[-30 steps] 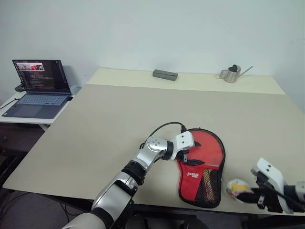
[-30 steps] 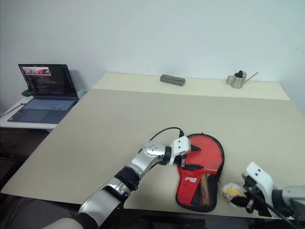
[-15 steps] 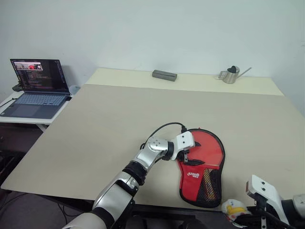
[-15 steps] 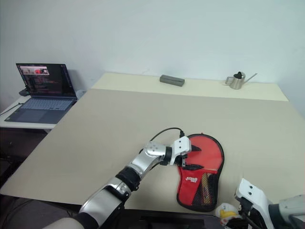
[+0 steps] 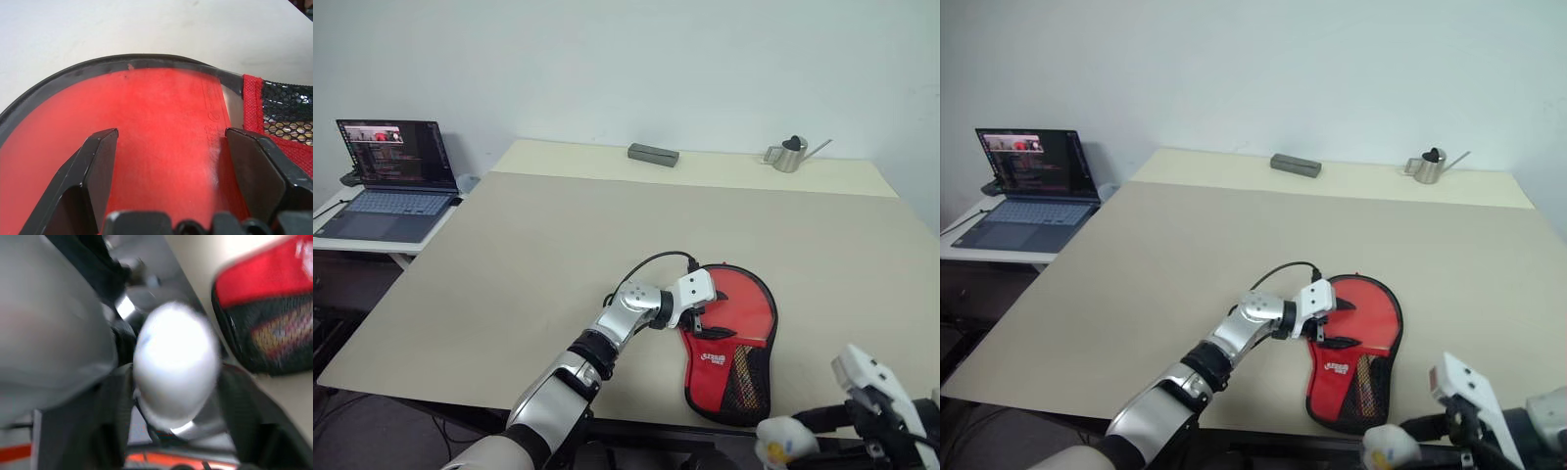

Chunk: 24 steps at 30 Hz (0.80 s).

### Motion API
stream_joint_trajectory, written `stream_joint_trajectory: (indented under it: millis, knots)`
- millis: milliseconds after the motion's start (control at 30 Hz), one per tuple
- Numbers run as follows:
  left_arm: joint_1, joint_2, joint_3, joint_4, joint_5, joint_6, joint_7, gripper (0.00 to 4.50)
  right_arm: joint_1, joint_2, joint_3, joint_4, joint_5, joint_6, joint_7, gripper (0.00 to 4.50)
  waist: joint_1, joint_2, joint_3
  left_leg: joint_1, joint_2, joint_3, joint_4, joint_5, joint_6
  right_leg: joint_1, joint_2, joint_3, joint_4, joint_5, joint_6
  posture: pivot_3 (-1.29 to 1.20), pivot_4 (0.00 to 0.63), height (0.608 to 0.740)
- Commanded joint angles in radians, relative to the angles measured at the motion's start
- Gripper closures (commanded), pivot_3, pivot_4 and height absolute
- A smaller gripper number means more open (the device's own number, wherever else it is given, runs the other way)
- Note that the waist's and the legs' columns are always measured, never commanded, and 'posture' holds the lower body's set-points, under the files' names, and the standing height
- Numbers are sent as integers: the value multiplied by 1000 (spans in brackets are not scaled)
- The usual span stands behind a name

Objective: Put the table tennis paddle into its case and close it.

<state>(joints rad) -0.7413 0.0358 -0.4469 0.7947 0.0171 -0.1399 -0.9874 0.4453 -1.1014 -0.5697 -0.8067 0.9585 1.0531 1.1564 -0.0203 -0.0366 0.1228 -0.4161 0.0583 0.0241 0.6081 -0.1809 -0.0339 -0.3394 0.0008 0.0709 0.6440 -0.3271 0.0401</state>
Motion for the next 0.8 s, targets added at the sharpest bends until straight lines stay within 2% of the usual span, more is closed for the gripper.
stream_joint_trajectory:
  millis: [33, 67, 100, 200, 267, 333, 400, 467, 567, 667, 800]
  knots:
    - [37, 19, -39, 111, 101, 38, 61, 703, -114, -27, -65, 81, 147, 58, -37, 517, 0, 0, 0, 0, 0, 1, 0, 0, 0, 0, -1, 0, 0, 0, 0, 0, 150, 740]
    - [36, 21, -32, 99, 94, 38, 59, 703, -170, -34, -55, 114, 164, 62, -62, 161, 1, 0, 0, 0, -1, 1, 0, 0, 1, 0, -3, 0, 0, 0, 0, 0, 150, 740]
    - [35, 23, -24, 85, 86, 38, 56, 703, -220, -41, -41, 145, 177, 64, -80, 48, 0, 0, 0, 0, -1, 1, 0, 0, 1, 0, -4, 0, 0, 0, 0, 0, 150, 740]
    - [38, 30, 10, -7, 38, 58, 24, 703, -364, -54, 37, 237, 145, 39, -116, 48, -2, 0, 2, -1, -1, 2, 0, -1, 1, -1, -6, 0, 0, 0, 0, 0, 150, 740]
    - [53, 61, 36, -135, -2, 87, -16, 703, -442, -61, 104, 292, 79, -7, -121, 48, -5, 1, 6, -2, 0, 2, 0, -1, 2, -3, -6, 0, 0, 0, 0, 0, 150, 740]
    - [78, 114, 76, -318, -58, 144, -58, 703, -515, -62, 174, 357, 4, -66, -111, 48, -12, 6, 12, -7, 1, 3, 0, -1, 2, -4, -5, 1, 2, 0, 0, 0, 150, 740]
    - [108, 198, 130, -538, -138, 248, -100, 703, -604, -40, 250, 445, -72, -128, -117, 48, -23, 7, 18, -16, 2, 4, 0, 0, 2, -14, 3, 2, 5, 5, 5, 0, 150, 740]
    - [120, 249, 160, -672, -184, 338, -106, 703, -667, -24, 306, 524, -127, -168, -104, 48, -27, 9, 28, -18, 2, 5, 0, 0, 2, -17, 7, 3, 6, 7, 1, 0, 150, 740]
    - [107, 379, 308, -929, -329, 529, -95, 703, -789, 34, 412, 662, -237, -294, -55, 48, -12, 15, 36, -19, 2, 5, -1, -1, 2, -18, 9, 1, 7, 5, -1, 0, 150, 740]
    - [112, 476, 413, -1067, -416, 663, -62, 703, -869, 82, 467, 780, -324, -423, 2, 48, -5, 18, 40, -19, 3, 4, -1, -2, 1, -18, 11, 0, 7, 3, 0, 0, 150, 740]
    - [224, 621, 536, -1208, -472, 779, -23, 703, -973, 129, 511, 939, -380, -503, 93, 48, -9, 20, 41, -18, 4, 4, -1, -5, -2, -18, 11, 1, 7, 1, -1, 0, 150, 740]
